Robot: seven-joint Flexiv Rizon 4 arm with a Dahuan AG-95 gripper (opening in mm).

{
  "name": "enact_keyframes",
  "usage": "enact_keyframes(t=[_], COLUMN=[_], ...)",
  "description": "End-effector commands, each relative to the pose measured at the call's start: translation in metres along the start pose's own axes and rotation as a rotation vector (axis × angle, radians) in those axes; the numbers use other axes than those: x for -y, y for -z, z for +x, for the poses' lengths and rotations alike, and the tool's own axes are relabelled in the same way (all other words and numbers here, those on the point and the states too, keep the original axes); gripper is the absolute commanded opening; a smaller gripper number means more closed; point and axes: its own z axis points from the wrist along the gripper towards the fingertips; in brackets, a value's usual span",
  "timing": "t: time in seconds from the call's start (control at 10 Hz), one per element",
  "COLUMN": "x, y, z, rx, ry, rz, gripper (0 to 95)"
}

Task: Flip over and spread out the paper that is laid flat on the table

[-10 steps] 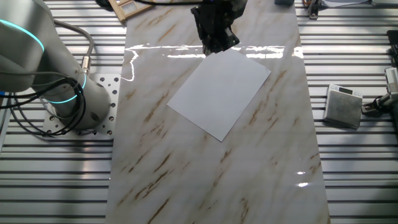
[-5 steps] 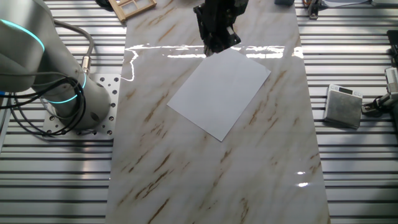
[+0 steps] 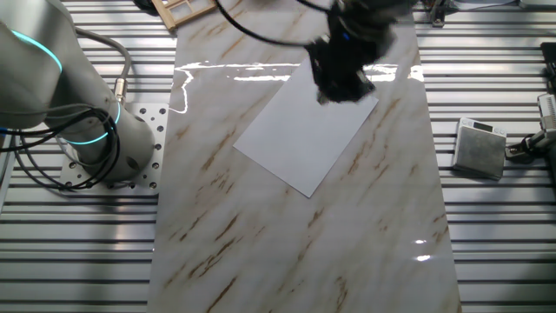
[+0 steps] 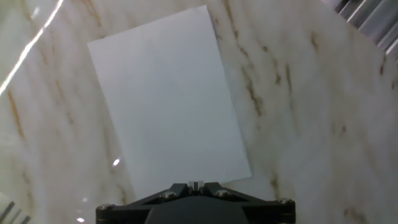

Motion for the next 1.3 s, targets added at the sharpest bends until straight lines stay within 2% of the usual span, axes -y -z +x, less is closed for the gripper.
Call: enact_keyframes(t=[0.1, 0.3, 0.4, 0.5, 0.6, 0.7, 1.1, 1.2, 1.3], x=[0.042, 0.057, 0.062, 0.061, 0.061, 0.061, 0.060, 0.065, 0.081], y=[-0.017, -0.024, -0.028, -0.029, -0.029, -0.029, -0.029, -0.034, -0.045], z=[-0.008, -0.006, -0.008, -0.008, -0.008, -0.008, -0.007, -0.004, -0.003], rx=[0.004, 0.014, 0.009, -0.002, -0.034, -0.045, -0.039, -0.027, -0.019], ry=[0.070, 0.090, 0.081, 0.066, 0.038, 0.018, -0.062, -0.071, -0.041], rz=[-0.002, -0.003, -0.002, 0.003, -0.001, -0.008, -0.005, -0.014, -0.019], gripper=[0.0, 0.0, 0.0, 0.0, 0.0, 0.0, 0.0, 0.0, 0.0])
